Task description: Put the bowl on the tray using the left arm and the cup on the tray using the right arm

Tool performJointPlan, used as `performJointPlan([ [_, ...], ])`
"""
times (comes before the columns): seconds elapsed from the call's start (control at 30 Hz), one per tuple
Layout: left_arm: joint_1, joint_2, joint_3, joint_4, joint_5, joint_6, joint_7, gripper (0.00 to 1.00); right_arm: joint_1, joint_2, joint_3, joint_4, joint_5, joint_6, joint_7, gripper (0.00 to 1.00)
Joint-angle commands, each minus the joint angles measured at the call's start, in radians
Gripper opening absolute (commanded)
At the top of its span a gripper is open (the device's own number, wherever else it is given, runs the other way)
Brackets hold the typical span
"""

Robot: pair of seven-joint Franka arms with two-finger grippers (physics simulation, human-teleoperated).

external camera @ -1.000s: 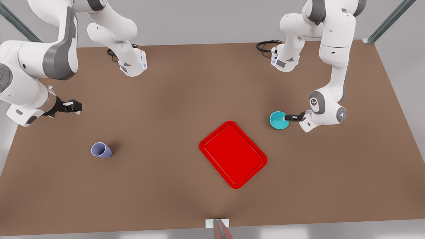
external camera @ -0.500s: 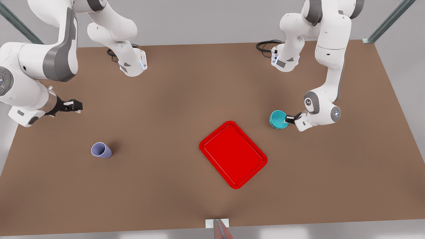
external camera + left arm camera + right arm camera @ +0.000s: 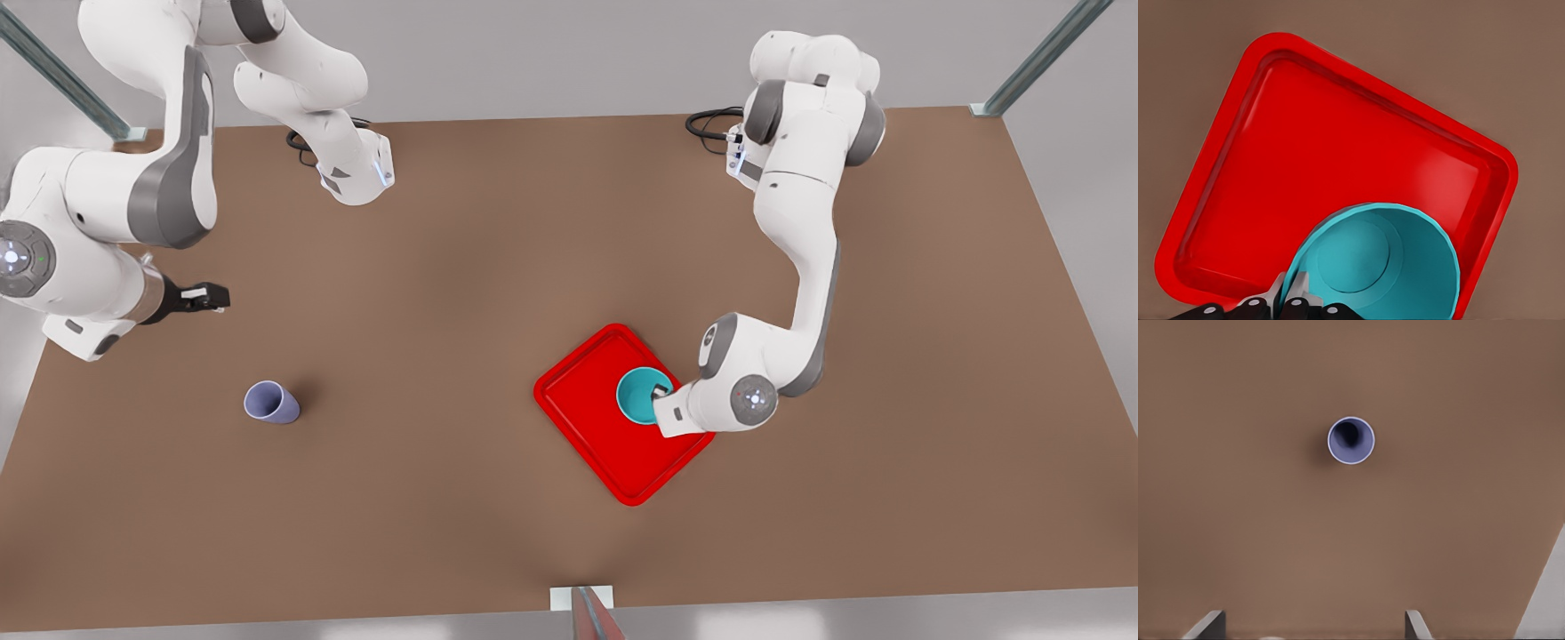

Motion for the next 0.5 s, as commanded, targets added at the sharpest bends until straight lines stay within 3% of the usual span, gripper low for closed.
performJointPlan([
  [0.0, 0.003, 0.027, -0.004, 0.012, 0.018, -0.03, -0.647, 0.21, 0.003, 0.068, 0.0, 0.0, 0.002, 0.045, 0.123, 1.0],
  [0.03, 0.003, 0.035, -0.004, 0.012, 0.018, -0.026, -0.645, 0.21, -0.001, 0.106, 0.0, -0.017, 0.005, 0.102, 0.136, 1.0],
  [0.1, 0.001, 0.048, -0.004, 0.008, 0.02, -0.007, -0.645, 0.21, -0.029, 0.099, 0.001, -0.258, 0.049, 0.389, 0.159, 1.0],
  [0.2, 0.035, 0.079, -0.005, 0.008, 0.021, 0.08, -0.638, 0.21, -0.052, 0.108, 0.001, -0.377, 0.051, 0.601, 0.177, 1.0],
  [0.23, 0.056, 0.084, -0.04, 0.008, 0.021, 0.088, -0.636, 0.52, -0.06, 0.108, 0.001, -0.413, 0.052, 0.654, 0.172, 1.0],
  [0.27, 0.055, 0.084, -0.043, 0.006, 0.023, 0.089, -0.641, 1.0, -0.06, 0.106, 0.001, -0.42, 0.054, 0.685, 0.172, 1.0],
  [0.37, 0.058, 0.079, -0.045, 0.005, 0.026, 0.08, -0.638, 1.0, -0.06, 0.097, 0.001, -0.457, 0.069, 0.805, 0.171, 1.0],
  [0.47, 0.118, -0.099, -0.031, 0.014, 0.023, -0.309, -0.563, 1.0, -0.061, 0.105, 0.001, -0.469, 0.108, 0.854, 0.182, 1.0],
])
